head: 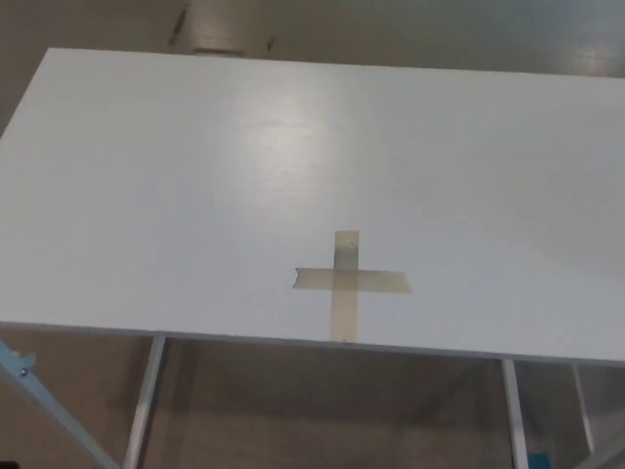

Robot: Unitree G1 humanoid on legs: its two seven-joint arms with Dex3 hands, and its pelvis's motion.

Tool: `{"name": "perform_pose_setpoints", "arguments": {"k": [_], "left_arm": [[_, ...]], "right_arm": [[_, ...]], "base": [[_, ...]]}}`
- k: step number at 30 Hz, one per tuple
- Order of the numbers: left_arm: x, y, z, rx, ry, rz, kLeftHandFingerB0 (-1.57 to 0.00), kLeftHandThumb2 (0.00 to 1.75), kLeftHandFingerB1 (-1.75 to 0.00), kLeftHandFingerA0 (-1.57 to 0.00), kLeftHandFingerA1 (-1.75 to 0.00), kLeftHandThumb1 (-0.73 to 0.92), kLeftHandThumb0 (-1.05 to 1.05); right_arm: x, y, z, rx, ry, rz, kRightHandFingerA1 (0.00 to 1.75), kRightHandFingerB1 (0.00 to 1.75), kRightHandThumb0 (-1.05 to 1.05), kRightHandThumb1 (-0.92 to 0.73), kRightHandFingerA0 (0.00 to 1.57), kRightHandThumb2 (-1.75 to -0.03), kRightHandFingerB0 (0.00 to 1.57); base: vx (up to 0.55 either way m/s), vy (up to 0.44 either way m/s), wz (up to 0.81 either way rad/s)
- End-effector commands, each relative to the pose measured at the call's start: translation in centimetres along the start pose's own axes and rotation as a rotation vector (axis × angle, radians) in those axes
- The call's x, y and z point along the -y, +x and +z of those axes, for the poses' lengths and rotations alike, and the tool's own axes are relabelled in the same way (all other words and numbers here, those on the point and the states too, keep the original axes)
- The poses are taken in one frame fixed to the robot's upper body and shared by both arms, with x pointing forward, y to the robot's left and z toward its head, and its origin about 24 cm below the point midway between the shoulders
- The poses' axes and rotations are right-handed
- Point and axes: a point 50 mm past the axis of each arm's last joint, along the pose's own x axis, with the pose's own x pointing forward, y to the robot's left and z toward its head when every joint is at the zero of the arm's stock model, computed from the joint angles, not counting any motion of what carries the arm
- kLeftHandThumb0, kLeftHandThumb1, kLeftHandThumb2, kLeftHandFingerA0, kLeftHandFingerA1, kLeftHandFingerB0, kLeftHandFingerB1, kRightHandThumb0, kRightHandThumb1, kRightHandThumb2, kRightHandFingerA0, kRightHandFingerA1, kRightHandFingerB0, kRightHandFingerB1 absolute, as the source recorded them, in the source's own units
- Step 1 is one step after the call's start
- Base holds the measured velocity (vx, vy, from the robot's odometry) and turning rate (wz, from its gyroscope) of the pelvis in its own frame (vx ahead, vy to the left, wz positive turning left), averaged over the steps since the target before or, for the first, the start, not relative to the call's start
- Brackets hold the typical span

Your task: Use the left hand to take the pink dumpling toy on a person's hand and put it on the desk.

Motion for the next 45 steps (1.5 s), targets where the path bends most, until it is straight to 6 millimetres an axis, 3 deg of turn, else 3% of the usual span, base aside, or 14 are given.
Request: {"name": "perform_pose_setpoints", "arguments": {"k": [1,2,3,10,11,18,19,25,26,35,36,42,43,45], "left_arm": [[-0.1,-0.1,-0.4,0.002,-0.015,-0.01,-0.47,0.59,-0.37,-0.65,-0.43,0.62,-0.24],[-0.1,-0.1,-0.4,0.002,-0.014,-0.01,-0.47,0.59,-0.37,-0.65,-0.43,0.62,-0.24],[-0.1,-0.1,-0.4,0.002,-0.011,-0.009,-0.44,0.7,-0.45,-0.6,-0.5,0.54,-0.32],[-0.1,-0.1,-0.4,0.005,0.006,-0.014,-0.44,0.7,-0.45,-0.61,-0.51,0.54,-0.33],[-0.1,-0.1,-0.4,0.005,0.005,-0.015,-0.47,0.59,-0.38,-0.67,-0.44,0.62,-0.25],[0.1,-0.1,-0.6,0.004,0.007,-0.029,-0.48,0.59,-0.38,-0.67,-0.44,0.62,-0.24],[0.2,-0.1,-0.6,0.005,0.015,-0.034,-0.45,0.71,-0.45,-0.62,-0.52,0.54,-0.33],[0.4,-0.2,-0.9,0.003,0.063,-0.044,-0.46,0.71,-0.46,-0.62,-0.51,0.53,-0.34],[0.4,-0.2,-0.9,0.005,0.072,-0.044,-0.5,0.58,-0.38,-0.67,-0.43,0.61,-0.25],[0.5,-0.2,-0.9,0.015,0.094,-0.045,-0.53,0.58,-0.39,-0.67,-0.43,0.6,-0.27],[0.6,-0.2,-0.8,0.017,0.103,-0.047,-0.49,0.73,-0.48,-0.62,-0.52,0.52,-0.36],[1.5,-0.3,-0.2,0.106,0.233,-0.067,-0.49,0.73,-0.48,-0.68,-0.55,0.52,-0.37],[1.7,-0.4,0.1,0.137,0.26,-0.068,-0.54,0.58,-0.39,-0.77,-0.47,0.59,-0.27],[1.8,-0.5,0.3,0.186,0.289,-0.075,-0.55,0.58,-0.4,-0.77,-0.49,0.58,-0.27]], "right_arm": [[0.2,-0.1,-0.6,-0.016,0.025,-0.023,0.48,0.43,-0.19,-0.7,0.71,-0.61,0.54],[0.2,-0.1,-0.7,-0.017,0.025,-0.023,0.48,0.43,-0.19,-0.7,0.71,-0.61,0.54],[0.2,-0.1,-0.6,-0.017,0.024,-0.023,0.48,0.43,-0.19,-0.7,0.71,-0.61,0.54],[0.3,-0.1,-0.6,-0.015,0.029,-0.017,0.48,0.42,-0.18,-0.7,0.71,-0.61,0.53],[0.3,-0.1,-0.6,-0.015,0.03,-0.016,0.48,0.42,-0.18,-0.7,0.71,-0.61,0.53],[0.3,-0.1,-0.9,-0.014,0.013,-0.007,0.48,0.42,-0.19,-0.71,0.71,-0.61,0.53],[0.3,-0.1,-1.0,-0.016,0.012,-0.005,0.48,0.42,-0.19,-0.71,0.71,-0.61,0.53],[0.4,-0.1,-1.3,-0.029,0.025,0.001,0.47,0.42,-0.2,-0.71,0.69,-0.61,0.51],[0.4,-0.1,-1.3,-0.031,0.031,0.002,0.47,0.41,-0.2,-0.71,0.69,-0.61,0.51],[0.2,-0.1,-1.1,-0.034,0.031,0.006,0.47,0.42,-0.2,-0.71,0.68,-0.61,0.51],[0.2,-0.1,-1.1,-0.033,0.027,0.006,0.47,0.42,-0.2,-0.71,0.68,-0.61,0.52],[0.2,-0.1,-1.1,-0.035,0.026,0.012,0.47,0.42,-0.2,-0.71,0.68,-0.61,0.51],[0.2,-0.1,-1.1,-0.036,0.027,0.014,0.47,0.42,-0.2,-0.71,0.68,-0.61,0.51],[0.2,-0.1,-1.2,-0.038,0.025,0.015,0.47,0.42,-0.2,-0.71,0.68,-0.61,0.51]], "base": [[0.0,0.0,0.0],[0.0,0.0,0.0],[0.0,0.0,0.0],[0.0,0.0,0.0],[0.0,0.0,0.0],[0.0,0.0,0.0],[0.0,0.0,0.0],[0.0,0.0,0.0],[0.0,0.0,0.0],[0.0,0.0,0.0],[0.0,0.0,0.0],[0.0,0.0,0.0],[0.0,0.0,0.0],[0.0,0.0,0.0]]}}
